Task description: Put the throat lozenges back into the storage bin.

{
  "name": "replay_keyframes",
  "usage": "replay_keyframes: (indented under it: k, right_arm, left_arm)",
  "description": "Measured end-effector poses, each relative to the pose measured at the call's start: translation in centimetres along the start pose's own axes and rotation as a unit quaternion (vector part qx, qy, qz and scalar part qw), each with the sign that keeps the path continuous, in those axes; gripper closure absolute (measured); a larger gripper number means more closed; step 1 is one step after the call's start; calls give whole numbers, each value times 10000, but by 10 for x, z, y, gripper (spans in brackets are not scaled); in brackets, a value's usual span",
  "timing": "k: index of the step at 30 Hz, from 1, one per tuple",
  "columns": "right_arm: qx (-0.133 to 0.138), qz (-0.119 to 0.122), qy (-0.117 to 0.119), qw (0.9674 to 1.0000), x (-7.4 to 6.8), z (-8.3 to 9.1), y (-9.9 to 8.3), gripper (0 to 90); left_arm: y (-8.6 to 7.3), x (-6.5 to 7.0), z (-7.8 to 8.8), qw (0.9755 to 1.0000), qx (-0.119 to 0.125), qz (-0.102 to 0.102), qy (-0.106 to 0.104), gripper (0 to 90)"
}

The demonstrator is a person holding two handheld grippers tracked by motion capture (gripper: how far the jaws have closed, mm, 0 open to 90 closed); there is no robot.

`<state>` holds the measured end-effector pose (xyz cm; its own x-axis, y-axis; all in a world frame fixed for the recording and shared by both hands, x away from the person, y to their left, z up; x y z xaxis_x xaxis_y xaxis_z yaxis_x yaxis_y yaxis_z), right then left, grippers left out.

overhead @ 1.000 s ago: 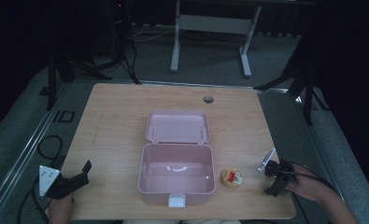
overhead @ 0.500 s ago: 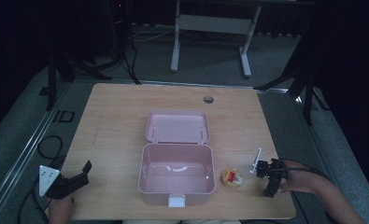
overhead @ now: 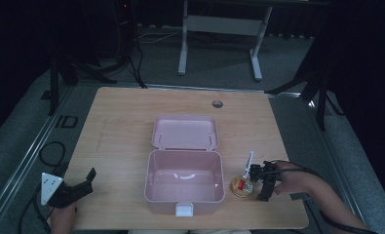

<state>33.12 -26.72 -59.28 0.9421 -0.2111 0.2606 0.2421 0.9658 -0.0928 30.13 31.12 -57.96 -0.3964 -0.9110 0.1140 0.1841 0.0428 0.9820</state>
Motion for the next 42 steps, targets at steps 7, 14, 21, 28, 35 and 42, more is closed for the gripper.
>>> replay_keyframes:
  k: [7,14,21,28,35,42]
  right_arm:
    - [126,172,-49,9998,0,-1,25,149]
    - [262,300,2,9992,-4,-4,46,148]
    - [278,336,58,9990,-6,-6,57,155]
    - [231,505,4,9985,-7,-5,61,193]
    - [184,592,104,9980,-7,5,56,197]
    - [32,510,123,9986,-3,18,49,197]
  left_arm:
    - [0,0,0,10000,-3,-6,-21,4]
    - [0,0,0,10000,-5,-7,-38,4]
    - [0,1,0,10000,-8,-8,-47,4]
    - [0,1,0,10000,-10,-11,-48,4]
    - [0,1,0,10000,-14,-11,-45,3]
    - [0,1,0,10000,-15,-7,-38,3]
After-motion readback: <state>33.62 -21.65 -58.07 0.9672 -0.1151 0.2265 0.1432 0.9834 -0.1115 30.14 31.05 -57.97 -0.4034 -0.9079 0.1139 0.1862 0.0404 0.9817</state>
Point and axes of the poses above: each handheld gripper's, and its own axes: z roughly backward along the jaws, y roughly out of its top, x roughly to its right, the point moved 9 cm from there along -z, roughly forward along the jaws, and after that the axes turned 15 degrees about -y, right-handed, at the moved point
